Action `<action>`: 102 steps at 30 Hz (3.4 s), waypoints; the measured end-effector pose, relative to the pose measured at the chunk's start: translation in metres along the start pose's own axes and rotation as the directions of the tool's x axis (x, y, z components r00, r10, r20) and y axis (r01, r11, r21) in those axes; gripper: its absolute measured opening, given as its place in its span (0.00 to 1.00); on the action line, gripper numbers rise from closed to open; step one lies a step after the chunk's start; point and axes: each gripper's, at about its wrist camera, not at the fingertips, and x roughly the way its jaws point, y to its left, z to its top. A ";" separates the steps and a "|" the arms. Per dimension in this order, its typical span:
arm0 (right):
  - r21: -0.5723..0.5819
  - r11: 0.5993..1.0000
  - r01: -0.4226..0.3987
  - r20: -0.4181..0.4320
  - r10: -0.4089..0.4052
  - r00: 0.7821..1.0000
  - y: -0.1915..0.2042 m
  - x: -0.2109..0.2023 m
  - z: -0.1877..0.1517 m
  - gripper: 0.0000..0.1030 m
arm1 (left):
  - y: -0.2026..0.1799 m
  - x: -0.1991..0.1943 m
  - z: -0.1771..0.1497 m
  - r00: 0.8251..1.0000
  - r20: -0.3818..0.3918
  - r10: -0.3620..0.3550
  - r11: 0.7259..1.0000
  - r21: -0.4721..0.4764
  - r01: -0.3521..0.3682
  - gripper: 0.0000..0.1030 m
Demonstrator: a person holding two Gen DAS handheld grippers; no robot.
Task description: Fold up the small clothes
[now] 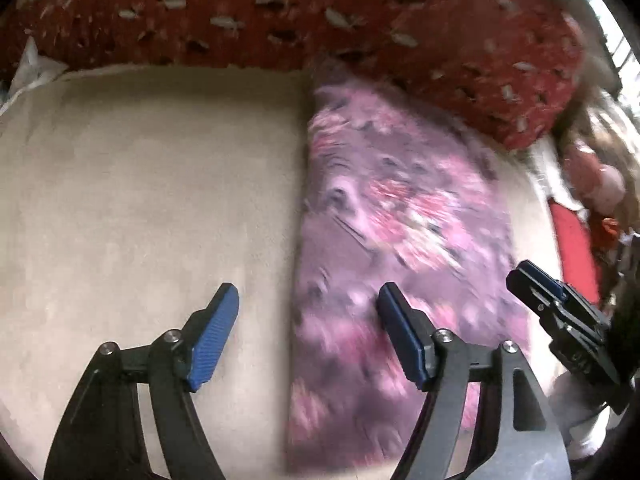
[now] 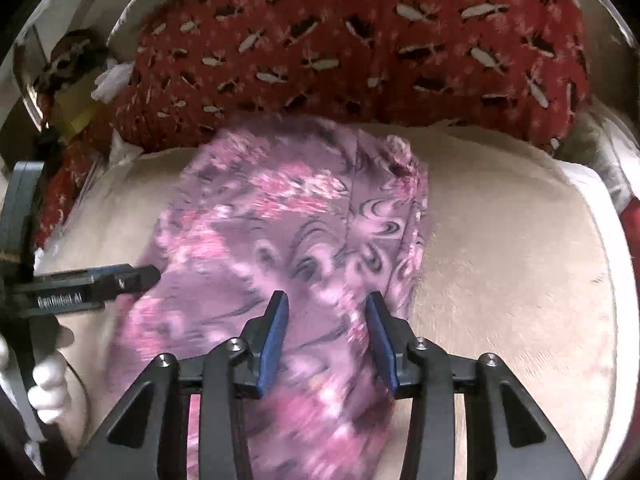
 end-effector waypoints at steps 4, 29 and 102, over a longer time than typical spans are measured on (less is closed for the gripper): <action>-0.025 0.999 -0.029 0.044 0.030 0.999 0.010 -0.018 -0.026 0.41 | -0.003 0.009 -0.029 0.997 -0.025 0.078 0.996 0.041 -0.077 0.71; 0.189 0.982 -0.009 0.050 -0.001 0.999 -0.012 -0.014 0.008 0.47 | 0.009 -0.006 0.023 0.998 -0.025 -0.054 0.996 -0.076 0.052 0.71; 0.404 0.873 -0.274 0.120 0.247 0.962 0.080 -0.019 -0.086 0.39 | 0.151 -0.073 -0.063 0.984 0.016 -0.177 0.964 -0.199 0.176 0.33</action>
